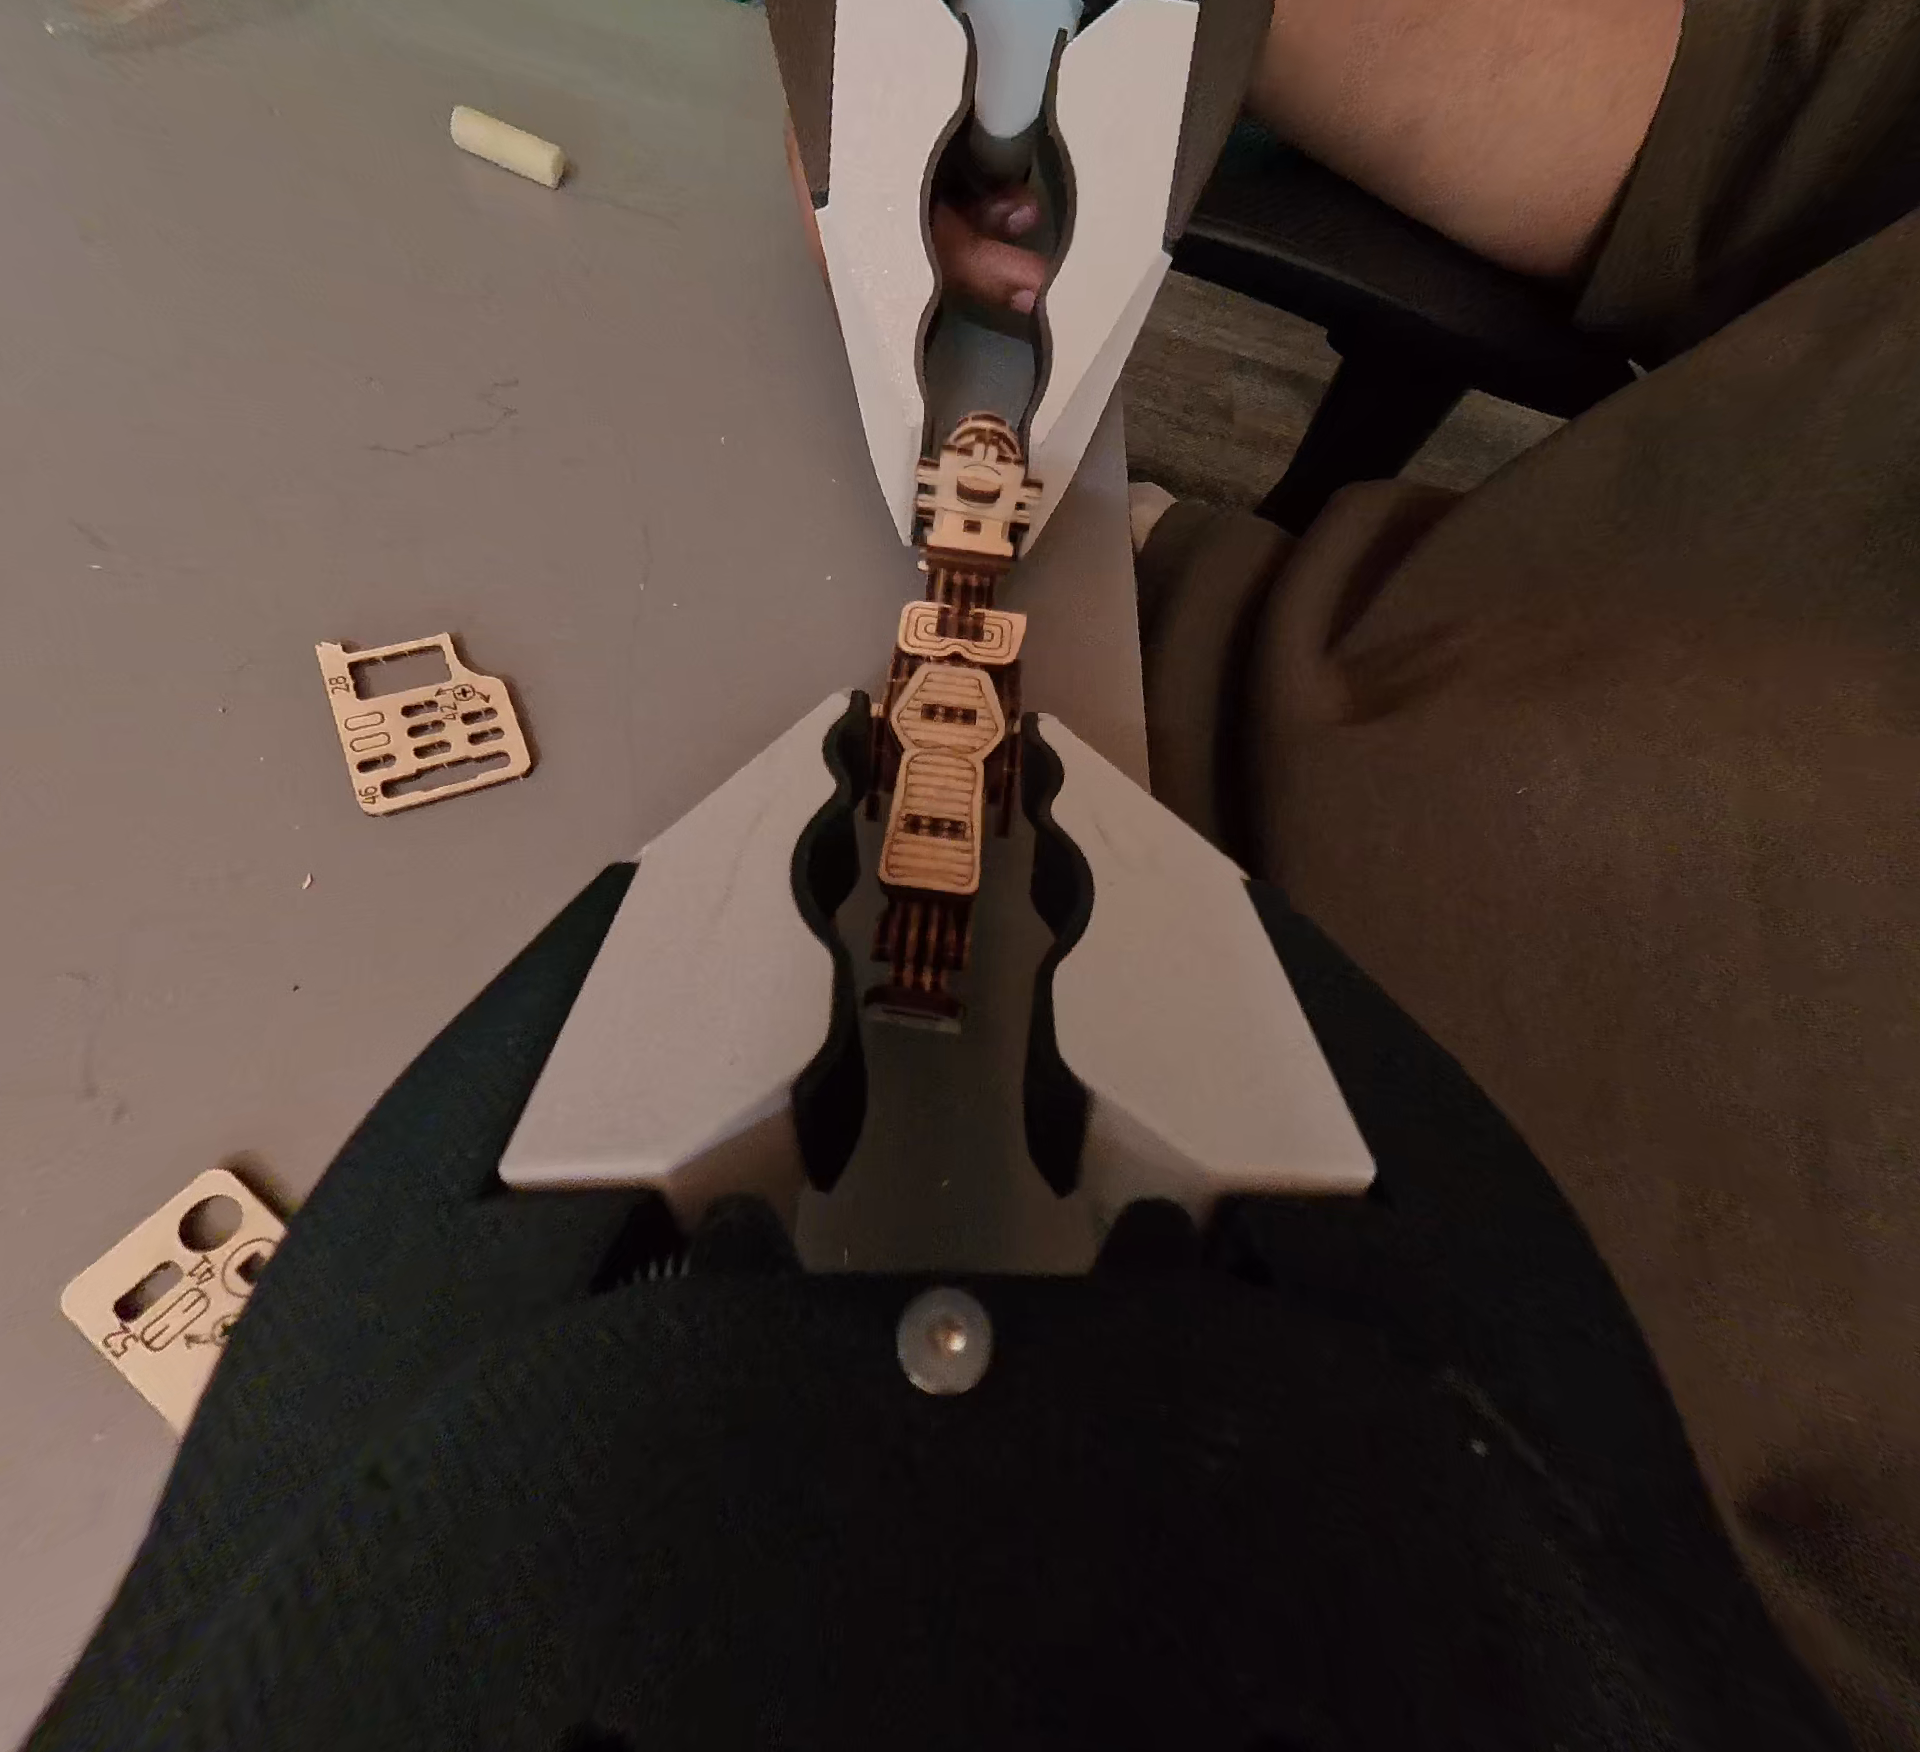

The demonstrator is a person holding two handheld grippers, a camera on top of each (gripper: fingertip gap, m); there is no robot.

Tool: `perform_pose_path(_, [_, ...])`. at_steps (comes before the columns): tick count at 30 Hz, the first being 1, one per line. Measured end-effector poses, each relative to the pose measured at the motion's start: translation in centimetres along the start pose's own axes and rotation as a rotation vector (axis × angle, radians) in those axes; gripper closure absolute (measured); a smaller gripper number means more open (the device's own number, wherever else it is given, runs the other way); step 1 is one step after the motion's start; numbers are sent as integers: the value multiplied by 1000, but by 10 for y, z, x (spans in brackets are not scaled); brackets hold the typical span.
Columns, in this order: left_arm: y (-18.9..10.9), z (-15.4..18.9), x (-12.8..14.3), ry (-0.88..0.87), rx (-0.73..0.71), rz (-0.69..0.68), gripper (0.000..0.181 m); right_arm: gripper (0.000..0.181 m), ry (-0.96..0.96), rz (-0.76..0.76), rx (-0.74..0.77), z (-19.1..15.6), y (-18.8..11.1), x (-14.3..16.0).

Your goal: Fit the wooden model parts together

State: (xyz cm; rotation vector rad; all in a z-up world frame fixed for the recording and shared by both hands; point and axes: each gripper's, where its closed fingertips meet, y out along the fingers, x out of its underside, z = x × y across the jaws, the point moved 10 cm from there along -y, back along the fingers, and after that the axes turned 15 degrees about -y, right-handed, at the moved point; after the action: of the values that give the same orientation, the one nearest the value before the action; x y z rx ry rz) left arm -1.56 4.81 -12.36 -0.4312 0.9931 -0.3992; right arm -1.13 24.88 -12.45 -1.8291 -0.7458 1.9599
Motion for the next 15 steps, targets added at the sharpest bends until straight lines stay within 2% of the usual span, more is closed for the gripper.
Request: perform_pose_path(15, [0, 0, 0, 0, -14, 1, 152, 160, -5, -9, 15, -1, 0, 0])
